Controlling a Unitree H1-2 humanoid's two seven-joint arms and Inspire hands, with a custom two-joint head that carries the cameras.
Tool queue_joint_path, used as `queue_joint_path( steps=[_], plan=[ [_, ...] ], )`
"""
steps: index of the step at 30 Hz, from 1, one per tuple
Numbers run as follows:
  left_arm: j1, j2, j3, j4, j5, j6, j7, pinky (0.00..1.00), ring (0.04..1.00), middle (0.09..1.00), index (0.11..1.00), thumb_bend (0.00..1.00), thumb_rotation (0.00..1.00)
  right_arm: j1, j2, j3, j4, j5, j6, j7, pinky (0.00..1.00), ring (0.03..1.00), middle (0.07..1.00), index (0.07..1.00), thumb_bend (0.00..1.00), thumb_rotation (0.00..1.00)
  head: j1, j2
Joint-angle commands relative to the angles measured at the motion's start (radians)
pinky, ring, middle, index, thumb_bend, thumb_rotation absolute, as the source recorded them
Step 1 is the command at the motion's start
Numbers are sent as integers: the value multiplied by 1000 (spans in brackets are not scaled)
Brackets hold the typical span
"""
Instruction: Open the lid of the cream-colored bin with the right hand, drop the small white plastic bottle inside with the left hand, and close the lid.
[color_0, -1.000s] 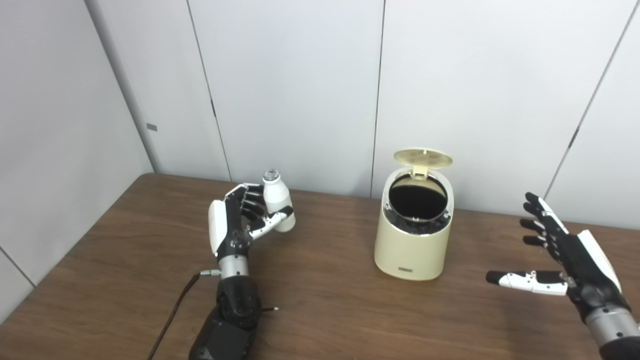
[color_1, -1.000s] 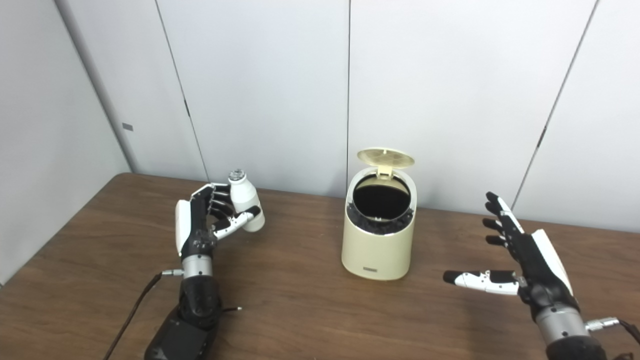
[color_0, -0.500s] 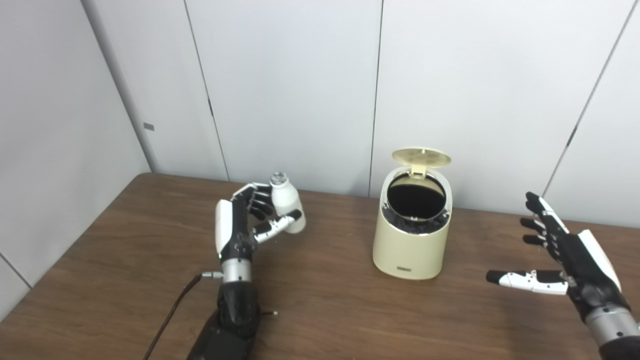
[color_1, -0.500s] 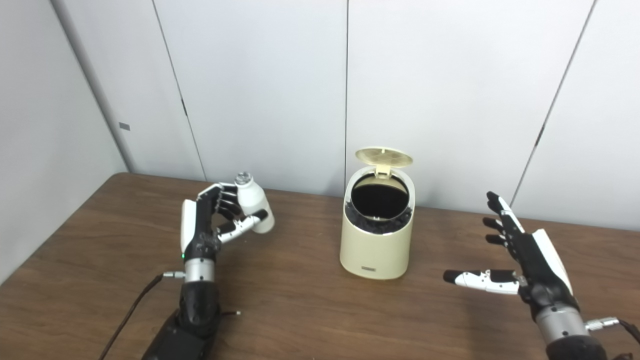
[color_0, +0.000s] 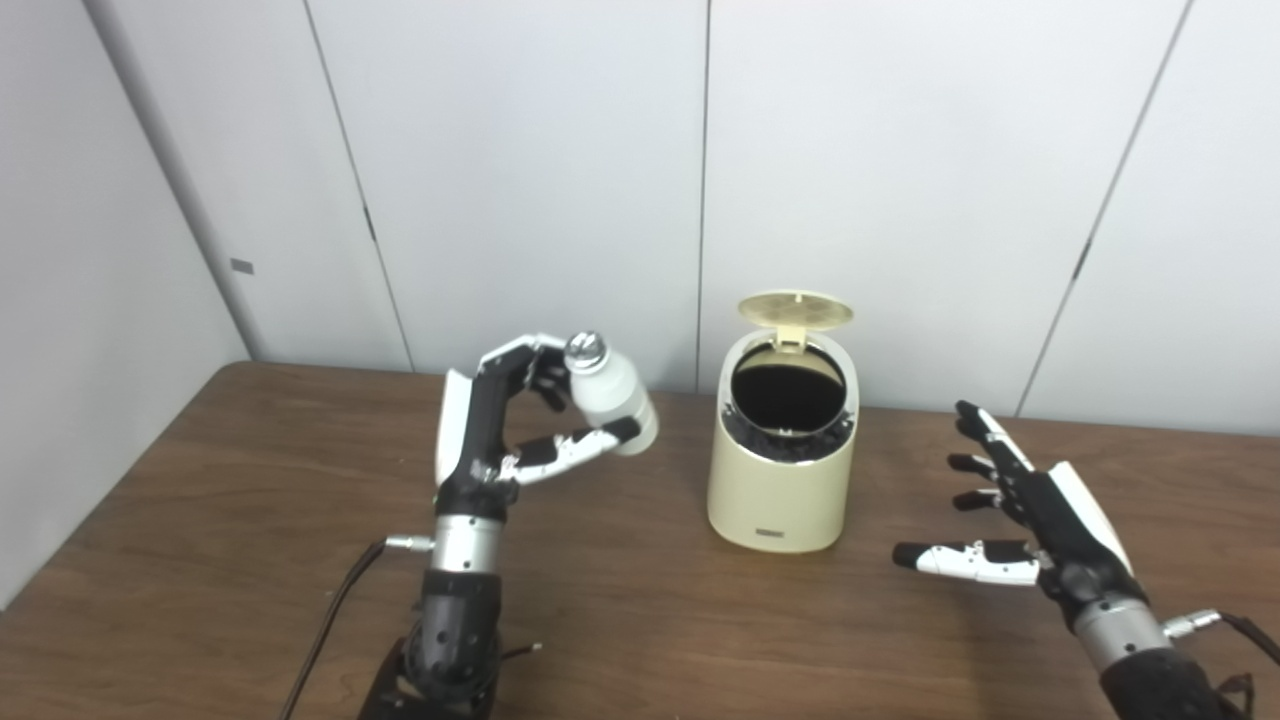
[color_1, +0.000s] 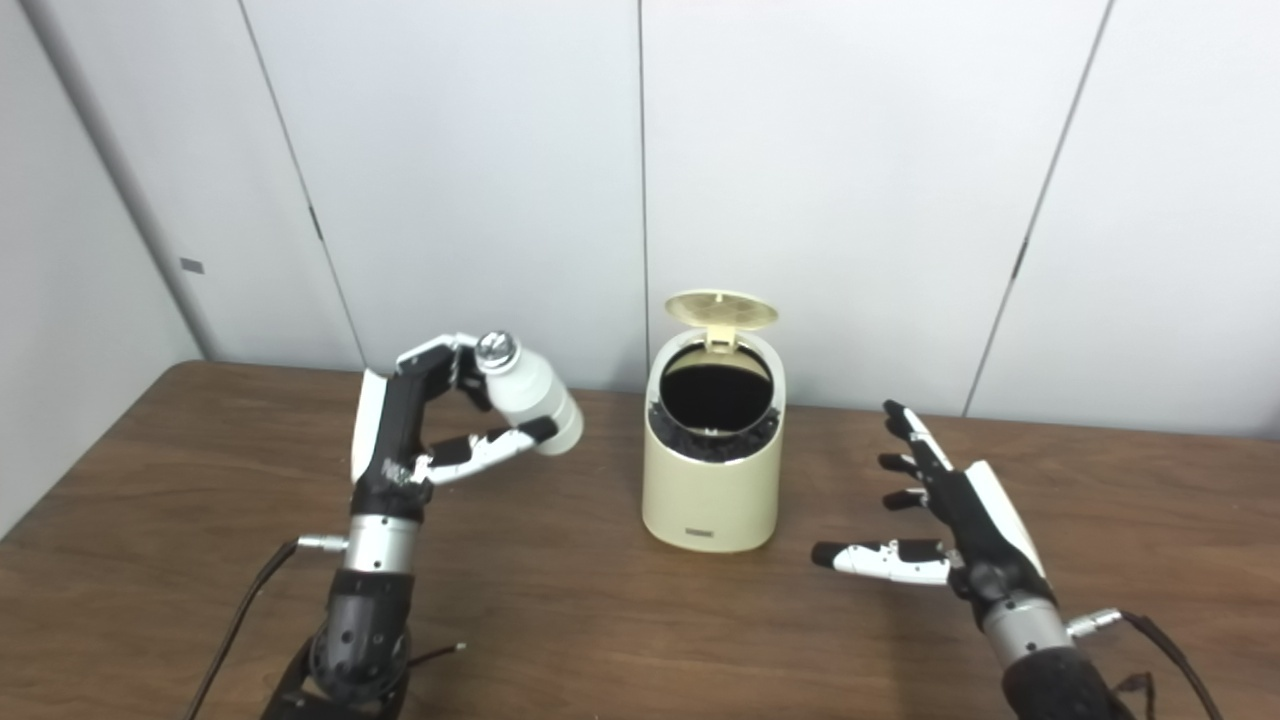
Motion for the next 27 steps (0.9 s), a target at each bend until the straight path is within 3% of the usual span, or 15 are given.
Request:
queue_joint_path(
  steps=[1,7,11,27],
  plan=[
    [-54,-14,0,-47,-7,-18,-5,342,444,511,481,477,0,-40,-5,-4,-8,-11,-46,-26,695,861,949,961,848,236,-3,-3],
    [-116,-65,8,-32,2,-67,8,343,434,510,498,477,0,-46,6,-1,20,-21,-49,-32,691,859,949,959,849,269,-17,-9],
    [-147,-88,12,-27,24,-65,16,347,429,504,509,477,0,-49,10,2,34,-32,-53,-38,689,857,948,961,843,274,-31,-13],
    [-205,-160,-17,68,26,-115,29,347,428,495,511,477,0,-58,12,10,43,-53,-48,-58,697,854,939,960,851,270,-64,-17]
  ],
)
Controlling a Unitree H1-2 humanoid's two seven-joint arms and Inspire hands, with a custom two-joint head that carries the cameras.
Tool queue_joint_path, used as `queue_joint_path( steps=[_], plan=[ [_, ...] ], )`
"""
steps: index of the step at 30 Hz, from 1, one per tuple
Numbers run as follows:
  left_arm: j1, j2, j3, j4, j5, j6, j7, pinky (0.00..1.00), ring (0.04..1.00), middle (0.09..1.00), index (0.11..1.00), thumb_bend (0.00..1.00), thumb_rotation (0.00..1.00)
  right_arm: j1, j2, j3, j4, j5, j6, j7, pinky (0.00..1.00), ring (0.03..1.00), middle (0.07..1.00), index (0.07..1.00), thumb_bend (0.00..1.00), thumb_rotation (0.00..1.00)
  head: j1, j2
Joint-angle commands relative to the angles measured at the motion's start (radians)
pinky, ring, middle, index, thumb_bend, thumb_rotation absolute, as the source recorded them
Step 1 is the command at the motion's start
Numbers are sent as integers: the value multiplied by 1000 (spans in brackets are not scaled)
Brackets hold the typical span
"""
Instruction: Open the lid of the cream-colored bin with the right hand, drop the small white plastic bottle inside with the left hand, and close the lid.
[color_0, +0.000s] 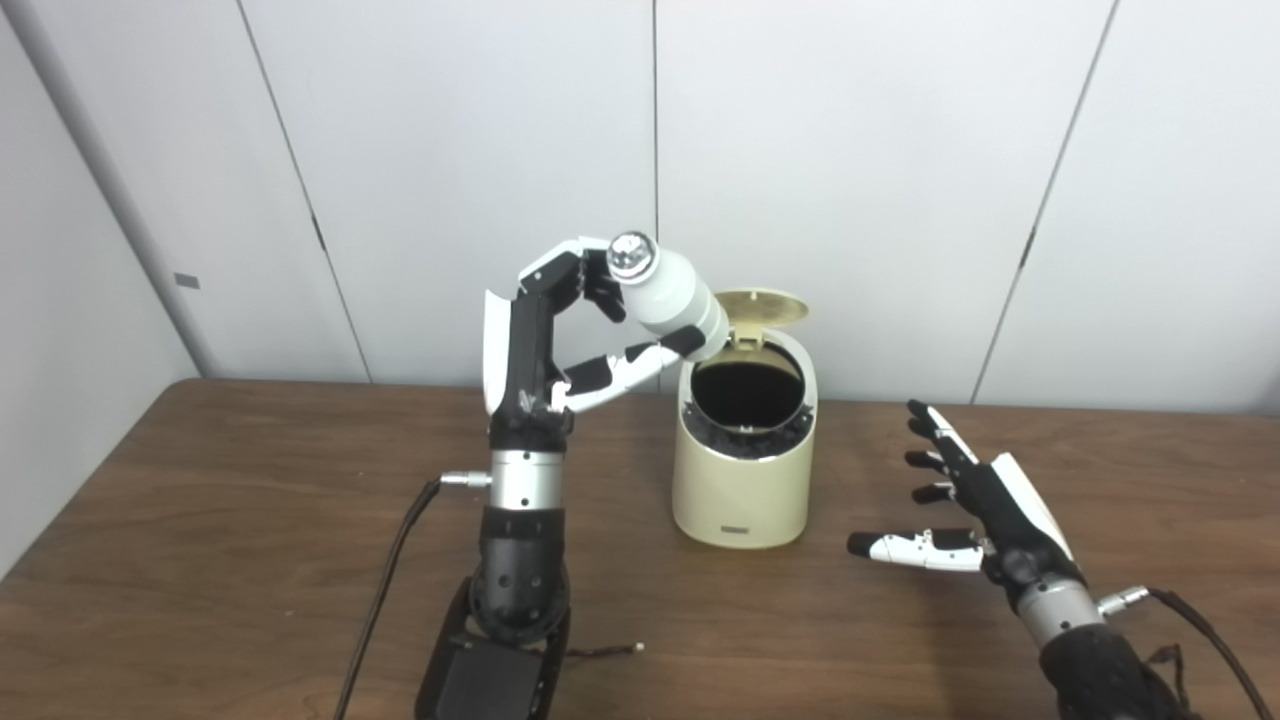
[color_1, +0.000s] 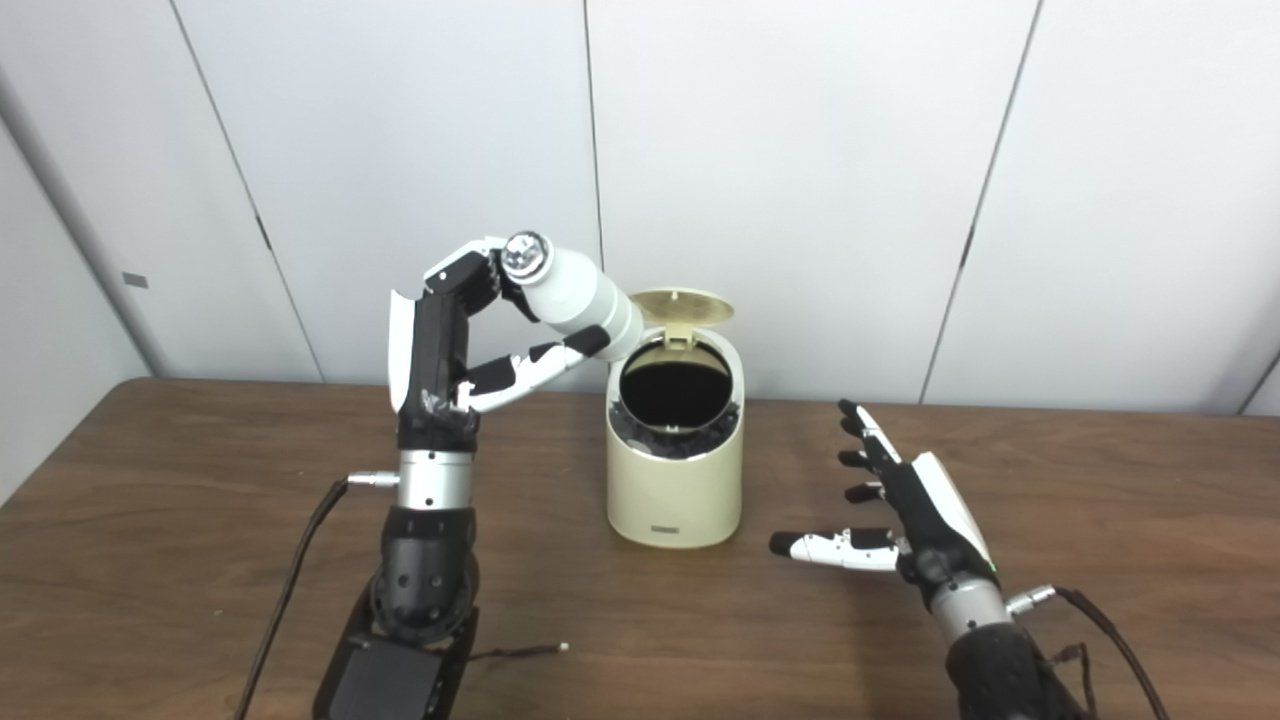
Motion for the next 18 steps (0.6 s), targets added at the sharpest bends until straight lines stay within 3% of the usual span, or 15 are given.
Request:
queue_joint_path(
  steps=[1,10,15,18],
  plan=[
    [-49,-11,-13,10,1,-40,2,345,427,493,514,477,0,-40,-4,-5,-26,-5,-42,-20,699,854,939,961,850,273,-1,2],
    [-65,2,-65,99,19,-51,39,333,423,497,521,475,0,-41,-7,-12,-36,4,-32,-15,710,873,954,973,849,293,-7,8],
    [-68,12,-104,145,17,-50,61,347,419,488,515,477,0,-46,-7,-13,-24,5,-60,-27,693,862,946,965,862,300,-13,12],
    [-77,29,-141,181,47,-51,114,349,416,489,513,477,0,-47,-6,-15,-27,4,-67,-31,678,860,940,958,867,297,-14,13]
  ],
)
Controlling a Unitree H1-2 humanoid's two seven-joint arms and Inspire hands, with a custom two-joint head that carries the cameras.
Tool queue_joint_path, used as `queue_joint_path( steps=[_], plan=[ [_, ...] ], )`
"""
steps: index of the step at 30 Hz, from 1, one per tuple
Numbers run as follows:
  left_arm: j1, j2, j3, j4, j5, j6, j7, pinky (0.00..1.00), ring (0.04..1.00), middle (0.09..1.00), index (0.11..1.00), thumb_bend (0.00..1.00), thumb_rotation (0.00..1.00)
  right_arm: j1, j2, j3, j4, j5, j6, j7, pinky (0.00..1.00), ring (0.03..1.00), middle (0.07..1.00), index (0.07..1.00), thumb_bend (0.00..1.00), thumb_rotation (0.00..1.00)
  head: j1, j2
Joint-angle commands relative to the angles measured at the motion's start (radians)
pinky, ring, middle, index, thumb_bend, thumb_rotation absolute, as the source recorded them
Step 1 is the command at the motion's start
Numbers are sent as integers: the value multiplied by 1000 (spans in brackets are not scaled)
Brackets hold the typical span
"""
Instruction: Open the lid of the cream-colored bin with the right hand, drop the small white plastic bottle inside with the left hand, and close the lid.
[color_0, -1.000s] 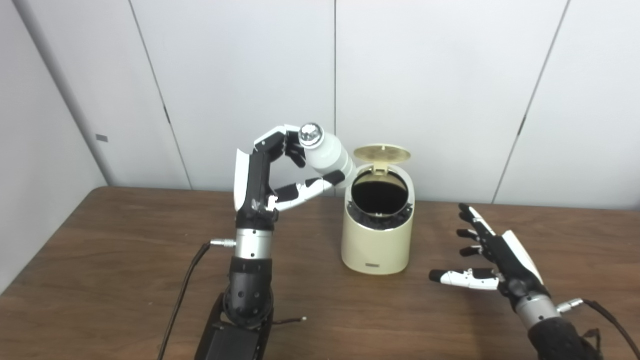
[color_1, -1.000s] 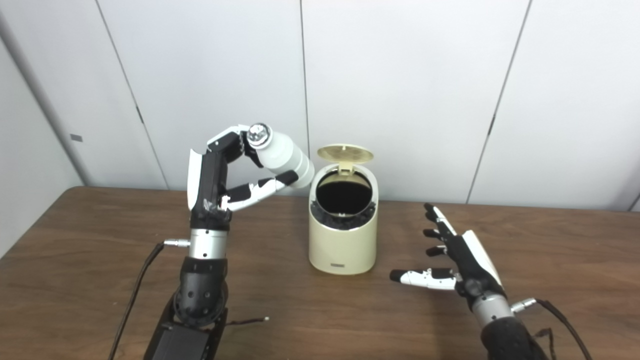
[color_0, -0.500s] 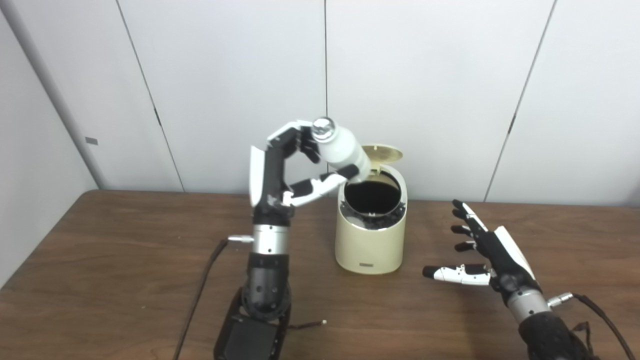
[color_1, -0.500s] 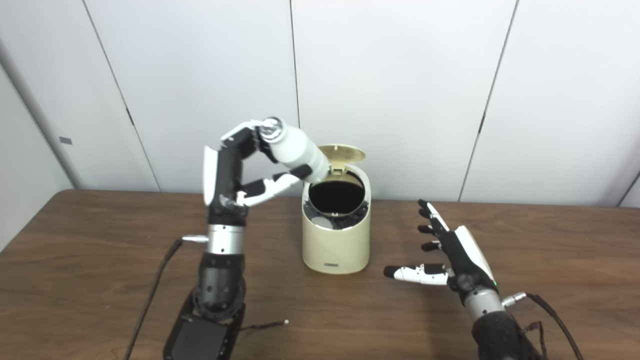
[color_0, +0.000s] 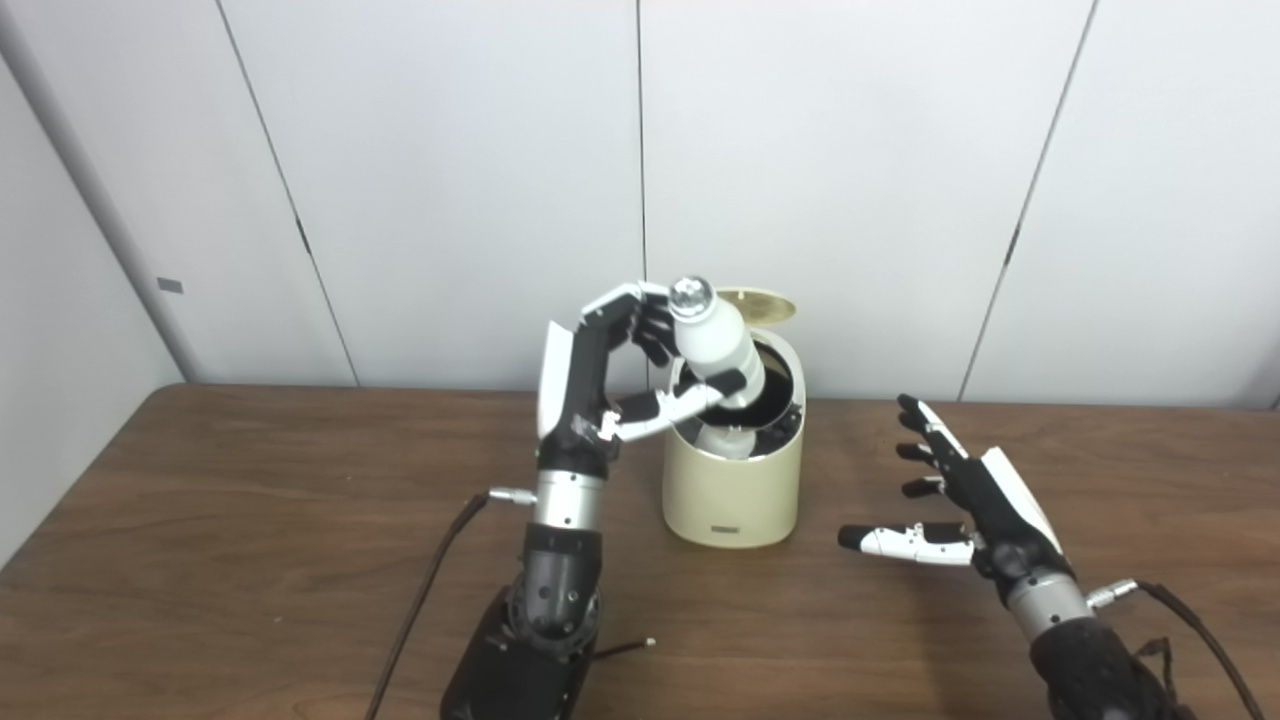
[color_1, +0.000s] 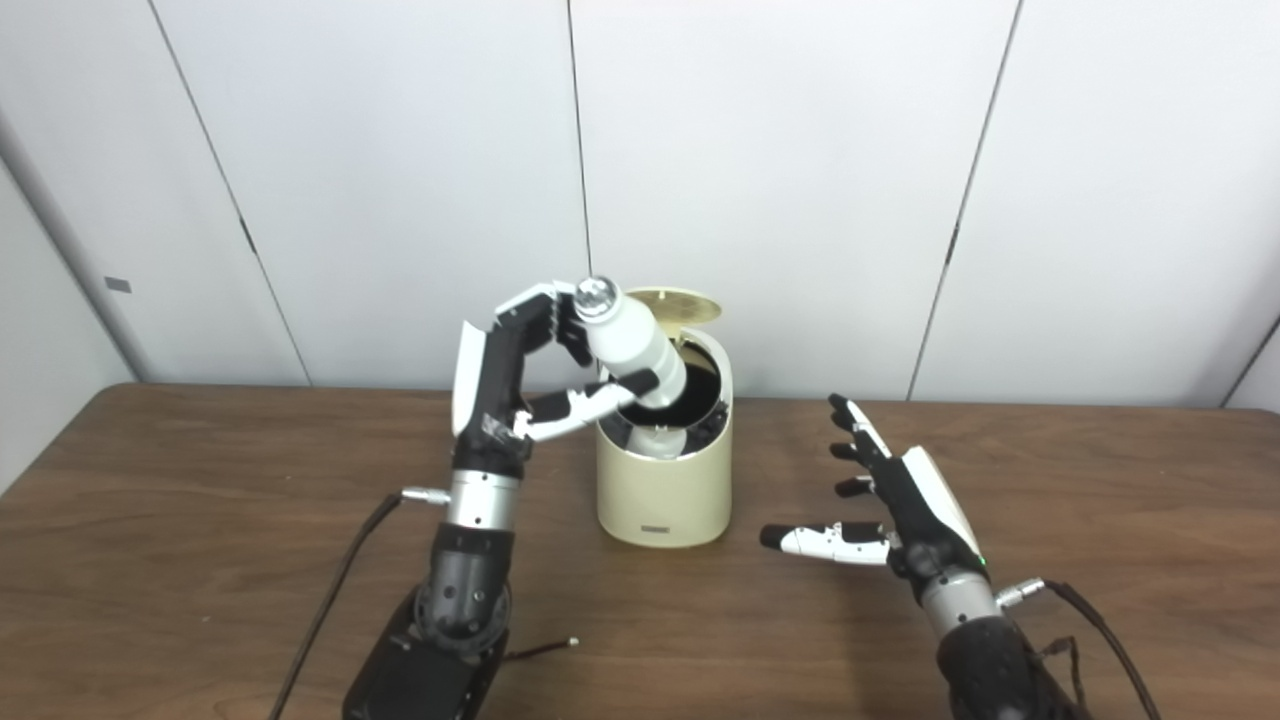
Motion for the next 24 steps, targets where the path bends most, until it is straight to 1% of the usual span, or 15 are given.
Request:
queue_joint_path(
  steps=[1,7,10,13,17,20,24],
  plan=[
    [-63,16,-28,5,37,-28,62,350,416,488,511,477,0,-46,-6,-13,-25,0,-42,-24,680,862,939,957,868,297,0,0],
    [-96,62,-127,89,96,-28,218,365,417,483,503,478,0,-43,-9,-16,-25,2,-47,-22,678,862,942,958,871,300,-4,3],
    [-119,89,-200,130,121,-29,324,374,420,488,499,479,0,-41,-8,-18,-26,7,-52,-23,681,865,945,959,868,294,-4,3],
    [-146,120,-282,179,155,-29,443,386,420,492,498,479,0,-38,-6,-15,-41,2,-40,-21,673,860,943,958,870,294,-8,3],
    [-171,144,-358,232,169,-29,554,385,418,491,498,479,0,-35,-6,-16,-50,6,-38,-16,682,865,945,960,863,286,-9,4],
    [-186,152,-397,259,164,-29,614,383,413,487,507,478,0,-33,-9,-17,-45,7,-46,-17,666,863,946,960,863,281,-8,6],
    [-197,159,-431,275,151,-29,650,370,412,487,509,478,0,-30,-12,-17,-42,9,-44,-14,669,863,948,962,862,292,-7,7]
  ],
)
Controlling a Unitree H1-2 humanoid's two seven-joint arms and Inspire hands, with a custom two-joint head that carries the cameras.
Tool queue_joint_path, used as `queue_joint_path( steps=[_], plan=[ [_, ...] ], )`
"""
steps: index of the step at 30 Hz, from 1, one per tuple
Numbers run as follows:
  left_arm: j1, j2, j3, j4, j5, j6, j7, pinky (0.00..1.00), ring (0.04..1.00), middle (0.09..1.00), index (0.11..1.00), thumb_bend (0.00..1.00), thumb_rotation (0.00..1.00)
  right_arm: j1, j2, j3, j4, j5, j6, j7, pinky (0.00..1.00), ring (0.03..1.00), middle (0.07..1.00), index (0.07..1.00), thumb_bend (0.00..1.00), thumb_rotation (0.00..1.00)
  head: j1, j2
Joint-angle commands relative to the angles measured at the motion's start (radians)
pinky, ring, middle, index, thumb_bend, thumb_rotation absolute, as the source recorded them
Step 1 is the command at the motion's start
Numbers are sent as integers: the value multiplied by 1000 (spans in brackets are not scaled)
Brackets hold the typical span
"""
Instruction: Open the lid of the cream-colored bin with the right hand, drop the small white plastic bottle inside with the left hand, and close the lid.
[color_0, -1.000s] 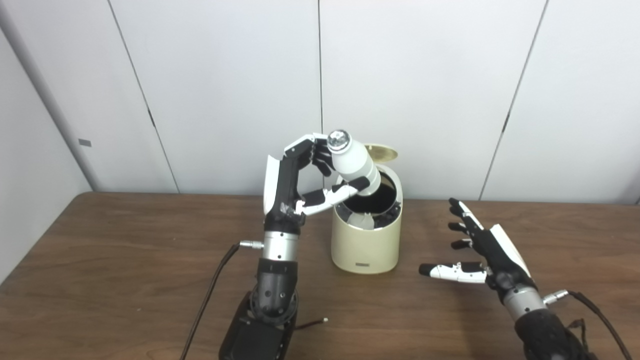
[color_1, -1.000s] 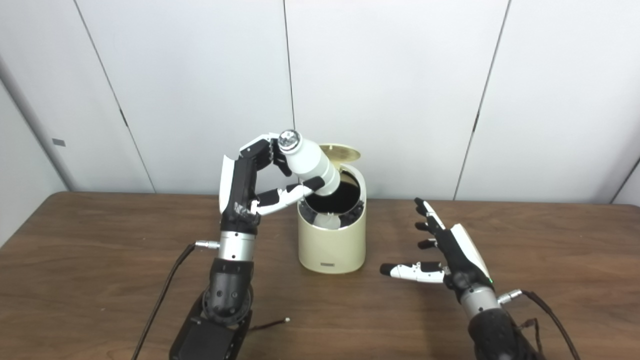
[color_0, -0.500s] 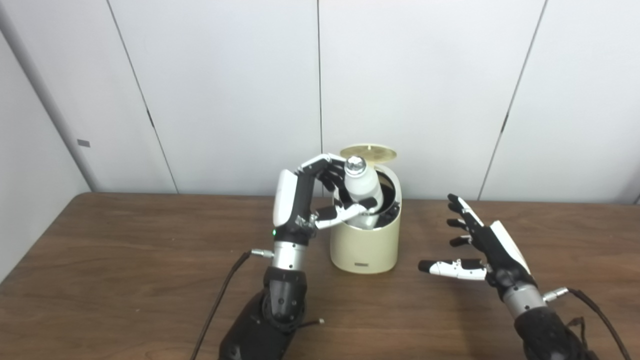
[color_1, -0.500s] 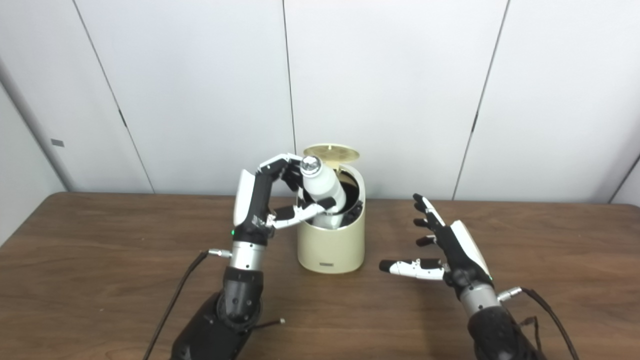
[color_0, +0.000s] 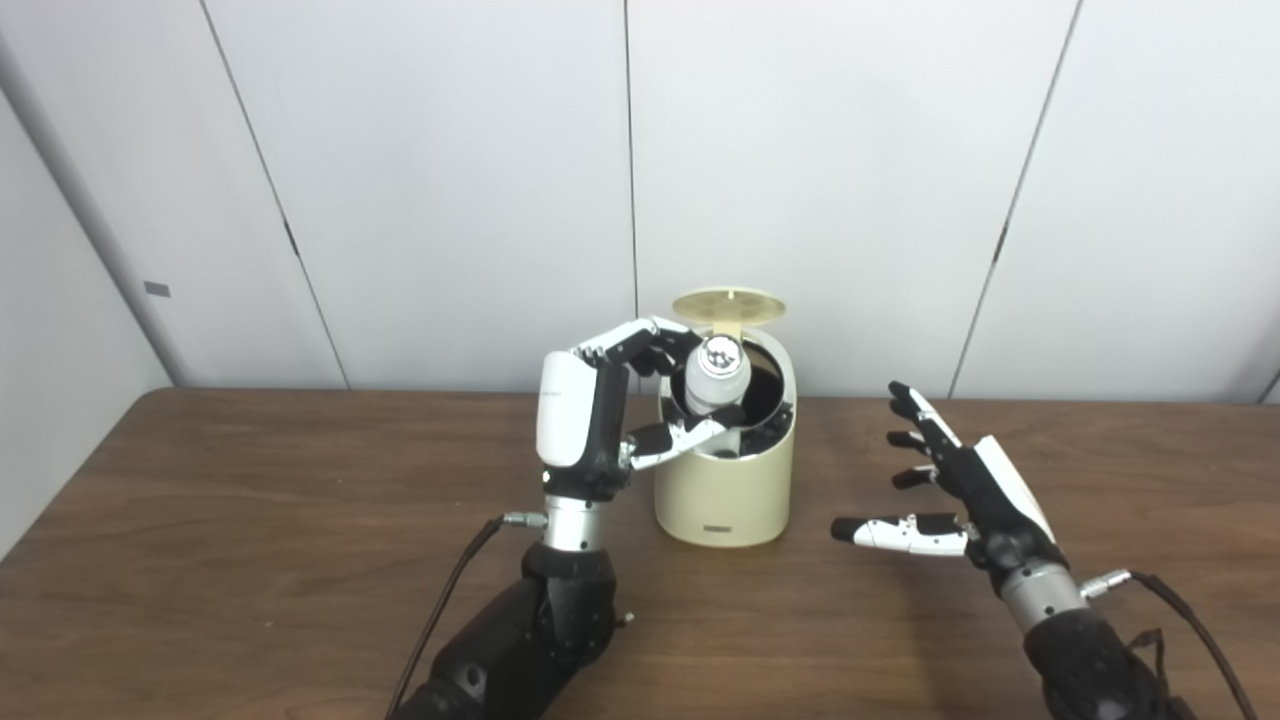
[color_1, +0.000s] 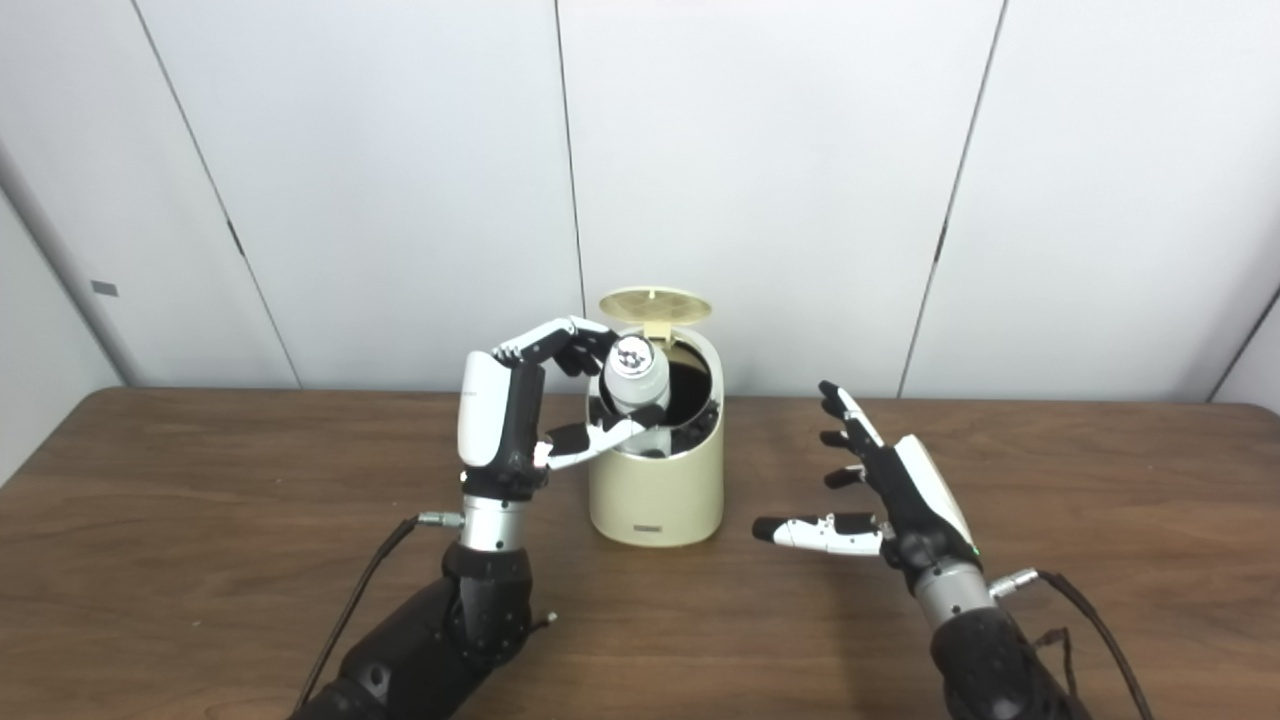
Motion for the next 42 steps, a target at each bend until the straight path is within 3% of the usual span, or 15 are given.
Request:
queue_joint_path(
  steps=[1,4,10,12,13,14,18,34,36,42],
  plan=[
    [-60,5,-8,-4,-10,-23,31,366,412,489,507,478,0,-29,-11,-10,-27,2,-41,-14,668,864,949,963,861,297,1,0],
    [-59,4,-8,0,-34,-23,10,337,397,493,526,473,0,-29,-10,-11,-28,7,-49,-15,652,857,947,957,863,293,0,4],
    [-32,-8,45,-18,-84,-23,-119,311,443,521,542,472,0,-26,-12,-11,-39,11,-37,-7,664,859,953,959,860,291,3,5],
    [-25,-13,63,-24,-85,-23,-138,412,431,513,533,495,0,-26,-12,-10,-38,12,-38,-7,660,852,952,960,857,285,4,5],
    [-23,-15,71,-27,-87,-23,-149,435,491,502,521,509,0,-26,-12,-11,-38,13,-37,-6,659,850,952,960,856,283,5,6],
    [-21,-16,77,-30,-87,-23,-158,469,546,579,507,516,32,-25,-12,-11,-37,14,-36,-6,657,847,952,960,857,282,5,6],
    [-18,-17,96,-39,-82,-23,-178,489,589,640,497,521,54,-27,-13,-7,-42,12,-26,-2,649,838,953,963,858,295,8,8],
    [-5,-23,120,-67,-94,-23,-216,487,598,654,497,521,53,-29,-19,-6,-42,13,-16,8,623,820,956,964,850,272,17,14],
    [-4,-25,125,-69,-99,-23,-223,491,601,660,636,777,11,-30,-18,-6,-40,13,-16,8,626,812,953,964,853,279,17,14],
    [2,-34,148,-71,-114,-23,-259,523,633,706,724,884,28,-31,-18,-5,-45,15,-14,10,637,812,954,964,852,277,19,16]
  ],
)
